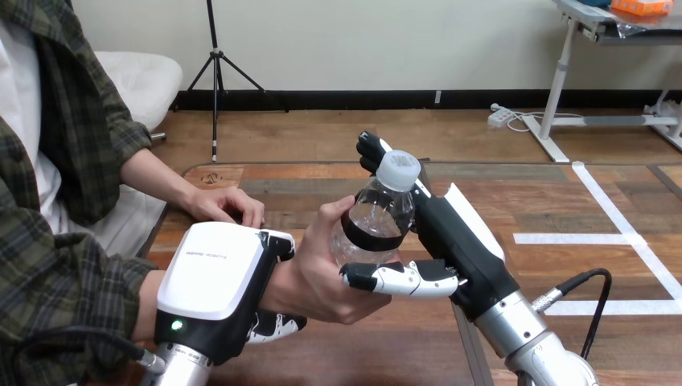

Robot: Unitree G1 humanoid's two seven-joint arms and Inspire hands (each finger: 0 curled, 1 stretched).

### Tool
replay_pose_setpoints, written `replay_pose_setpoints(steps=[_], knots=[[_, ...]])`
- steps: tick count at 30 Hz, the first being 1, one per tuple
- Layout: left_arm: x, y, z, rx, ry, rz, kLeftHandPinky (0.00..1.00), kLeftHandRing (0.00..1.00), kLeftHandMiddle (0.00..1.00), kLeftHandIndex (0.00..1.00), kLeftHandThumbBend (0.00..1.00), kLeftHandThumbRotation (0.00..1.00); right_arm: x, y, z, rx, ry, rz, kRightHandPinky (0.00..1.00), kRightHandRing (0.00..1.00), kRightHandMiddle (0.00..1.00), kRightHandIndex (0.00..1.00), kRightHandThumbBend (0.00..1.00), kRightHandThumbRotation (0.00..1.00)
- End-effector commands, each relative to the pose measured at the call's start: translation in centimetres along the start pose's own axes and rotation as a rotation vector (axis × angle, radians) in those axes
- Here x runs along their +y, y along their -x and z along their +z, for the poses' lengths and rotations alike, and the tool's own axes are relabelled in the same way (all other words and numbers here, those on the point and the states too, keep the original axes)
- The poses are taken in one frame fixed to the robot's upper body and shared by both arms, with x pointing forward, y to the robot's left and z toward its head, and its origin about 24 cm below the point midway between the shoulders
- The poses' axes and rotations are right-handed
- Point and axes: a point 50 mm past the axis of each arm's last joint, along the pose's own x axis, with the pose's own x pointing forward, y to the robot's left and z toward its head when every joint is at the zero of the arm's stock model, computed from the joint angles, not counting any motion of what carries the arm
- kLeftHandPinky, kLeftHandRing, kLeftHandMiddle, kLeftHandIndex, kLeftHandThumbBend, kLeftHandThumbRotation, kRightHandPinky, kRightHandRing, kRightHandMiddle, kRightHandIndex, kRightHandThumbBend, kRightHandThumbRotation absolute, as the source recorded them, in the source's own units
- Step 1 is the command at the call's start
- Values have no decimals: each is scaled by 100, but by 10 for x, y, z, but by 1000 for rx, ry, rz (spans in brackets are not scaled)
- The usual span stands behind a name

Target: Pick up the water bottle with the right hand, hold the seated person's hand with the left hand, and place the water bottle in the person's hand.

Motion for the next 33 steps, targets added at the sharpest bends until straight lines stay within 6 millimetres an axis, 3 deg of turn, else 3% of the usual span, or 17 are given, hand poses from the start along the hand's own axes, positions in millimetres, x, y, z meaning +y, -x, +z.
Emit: replay_pose_setpoints(steps=[1, 15, 33], knots=[[12, -10, 5, -44, -4, 80, 25, 28, 32, 31, 88, 0, -5, -6, 12, -78, -3, -54, 100, 100, 100, 100, 98, 43], [11, -9, 6, -37, 12, 71, 25, 28, 32, 31, 88, 0, -1, 1, 11, -130, -68, -226, 100, 100, 100, 100, 88, 44], [10, -8, 6, -31, 34, 66, 26, 28, 32, 32, 87, 0, 3, 9, 6, -155, -79, -449, 100, 100, 100, 100, 72, 57]])
